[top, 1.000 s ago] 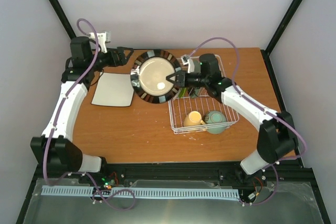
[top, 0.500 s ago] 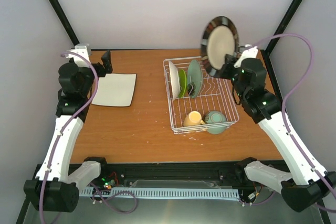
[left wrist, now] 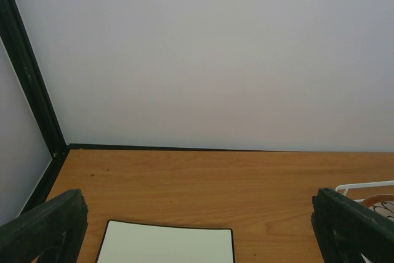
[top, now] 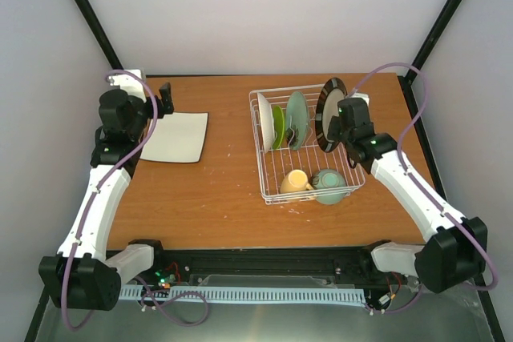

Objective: Load the mixed dishes into the dish rack

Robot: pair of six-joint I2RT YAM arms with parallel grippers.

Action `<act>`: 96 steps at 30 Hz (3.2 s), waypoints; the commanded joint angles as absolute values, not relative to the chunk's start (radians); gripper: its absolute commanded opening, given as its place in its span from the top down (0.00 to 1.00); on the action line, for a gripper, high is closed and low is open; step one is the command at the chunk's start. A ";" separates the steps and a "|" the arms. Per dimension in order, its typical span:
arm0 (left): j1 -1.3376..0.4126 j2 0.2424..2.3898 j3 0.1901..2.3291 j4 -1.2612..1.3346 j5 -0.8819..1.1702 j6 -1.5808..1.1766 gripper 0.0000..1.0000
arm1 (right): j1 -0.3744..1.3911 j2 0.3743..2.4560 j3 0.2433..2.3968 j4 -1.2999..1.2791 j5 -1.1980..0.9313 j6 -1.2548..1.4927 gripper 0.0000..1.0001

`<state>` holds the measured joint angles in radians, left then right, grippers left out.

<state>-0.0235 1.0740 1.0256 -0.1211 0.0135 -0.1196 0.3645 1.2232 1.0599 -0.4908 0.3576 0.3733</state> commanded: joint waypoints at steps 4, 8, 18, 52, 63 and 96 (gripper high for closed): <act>-0.020 1.058 1.066 -0.127 -0.021 -0.084 0.00 | 0.362 1.266 1.078 -0.271 0.356 0.334 0.97; -0.020 1.064 1.065 -0.125 -0.024 -0.087 0.00 | 0.361 1.302 1.074 -0.257 0.347 0.317 0.97; -0.020 1.083 1.072 -0.117 -0.027 -0.072 0.00 | 0.361 1.414 1.117 -0.237 0.328 0.275 0.97; 0.483 1.775 1.287 -0.301 0.908 -0.091 0.18 | 0.362 0.892 0.870 -0.329 0.375 0.349 0.32; 0.483 1.999 1.351 -0.273 0.829 -0.061 0.05 | 0.361 0.840 0.880 -0.369 0.305 0.324 0.33; 0.483 2.364 1.593 -0.442 1.037 -0.008 0.39 | 0.362 0.974 0.963 -0.308 0.254 0.305 0.33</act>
